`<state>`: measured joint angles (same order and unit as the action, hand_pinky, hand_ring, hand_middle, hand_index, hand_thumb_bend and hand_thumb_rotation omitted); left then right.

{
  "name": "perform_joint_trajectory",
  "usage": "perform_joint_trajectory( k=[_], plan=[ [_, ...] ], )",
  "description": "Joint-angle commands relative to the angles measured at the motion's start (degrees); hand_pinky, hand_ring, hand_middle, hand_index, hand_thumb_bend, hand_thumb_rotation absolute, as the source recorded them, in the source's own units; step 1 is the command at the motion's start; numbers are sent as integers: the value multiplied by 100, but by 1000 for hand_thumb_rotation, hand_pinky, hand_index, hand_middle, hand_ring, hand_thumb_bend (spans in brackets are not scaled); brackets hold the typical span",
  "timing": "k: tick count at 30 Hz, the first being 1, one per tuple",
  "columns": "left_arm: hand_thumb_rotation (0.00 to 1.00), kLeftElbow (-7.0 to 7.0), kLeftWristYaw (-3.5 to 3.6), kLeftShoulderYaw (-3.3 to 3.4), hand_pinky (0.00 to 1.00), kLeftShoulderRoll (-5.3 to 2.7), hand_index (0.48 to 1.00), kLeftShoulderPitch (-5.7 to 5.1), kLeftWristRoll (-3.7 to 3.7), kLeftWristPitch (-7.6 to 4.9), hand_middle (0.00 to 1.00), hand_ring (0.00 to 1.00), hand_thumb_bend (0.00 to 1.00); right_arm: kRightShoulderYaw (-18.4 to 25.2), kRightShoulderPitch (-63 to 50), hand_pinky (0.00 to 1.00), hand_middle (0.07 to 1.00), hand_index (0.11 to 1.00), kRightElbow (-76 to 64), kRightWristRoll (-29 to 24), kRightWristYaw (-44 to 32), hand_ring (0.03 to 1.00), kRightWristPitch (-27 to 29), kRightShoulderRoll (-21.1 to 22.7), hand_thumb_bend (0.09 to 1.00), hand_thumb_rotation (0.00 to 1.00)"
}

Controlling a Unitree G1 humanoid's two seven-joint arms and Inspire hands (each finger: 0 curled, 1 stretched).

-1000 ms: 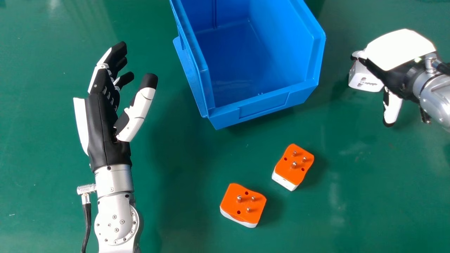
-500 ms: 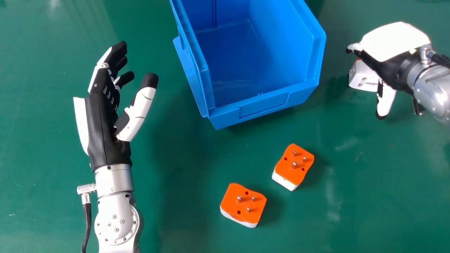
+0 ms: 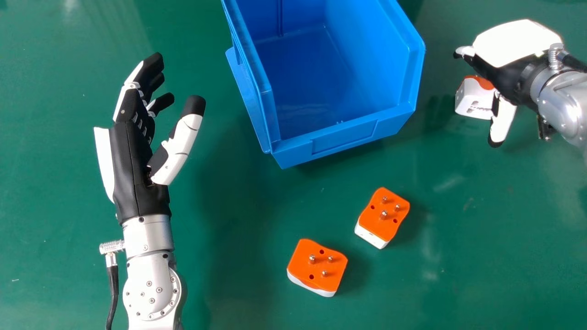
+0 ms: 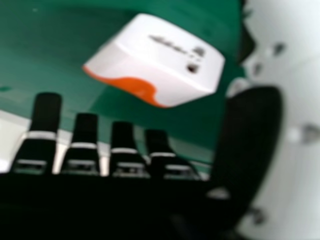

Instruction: Pick all objects and put in blue box

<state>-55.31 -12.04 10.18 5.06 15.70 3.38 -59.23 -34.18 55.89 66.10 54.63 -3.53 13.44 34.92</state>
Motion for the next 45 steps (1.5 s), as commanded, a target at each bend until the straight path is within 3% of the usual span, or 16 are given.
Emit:
perform_joint_trajectory(
  k=[1,10,13,18,22,24,29,34,37,42,45],
  plan=[
    [503,15,-29,10,787,12,805,15,15,-115,861,862,735,-25,264,703,905,911,50,-51,167,874,93,36,772,94],
    [502,28,-24,23,784,10,801,21,17,-106,859,860,742,-198,317,676,871,886,208,-48,252,847,118,-79,772,60],
    [502,39,26,27,784,-10,801,14,-41,-98,860,861,743,-287,319,680,866,883,237,-12,237,844,93,-120,773,60],
    [498,41,-37,18,786,-12,801,6,29,-105,858,862,746,-453,297,661,860,873,306,50,278,836,75,-173,771,87],
    [498,39,-50,21,788,-32,801,15,28,-114,857,861,745,-665,288,651,855,867,411,205,373,829,34,-202,774,100],
    [497,43,-112,15,787,-19,799,16,92,-117,856,859,745,-660,289,648,855,865,469,175,315,828,24,-217,774,113],
    [501,44,-153,6,785,-16,797,16,117,-116,855,858,745,-630,282,660,858,861,602,101,268,835,25,-233,766,104],
    [501,33,-70,7,783,-34,796,33,32,-113,857,858,744,-647,274,678,859,848,689,115,361,838,-6,-235,763,78],
    [499,49,-143,-4,783,-23,796,37,114,-91,857,858,744,-652,267,671,852,836,741,118,428,828,22,-228,768,70],
    [503,39,-119,-4,779,-25,794,58,87,-90,855,855,745,-687,291,659,825,801,800,146,481,801,58,-226,767,48],
    [502,39,-162,0,778,-12,795,63,120,-86,855,855,745,-632,287,657,816,792,816,71,518,792,90,-230,764,38]
  ],
)
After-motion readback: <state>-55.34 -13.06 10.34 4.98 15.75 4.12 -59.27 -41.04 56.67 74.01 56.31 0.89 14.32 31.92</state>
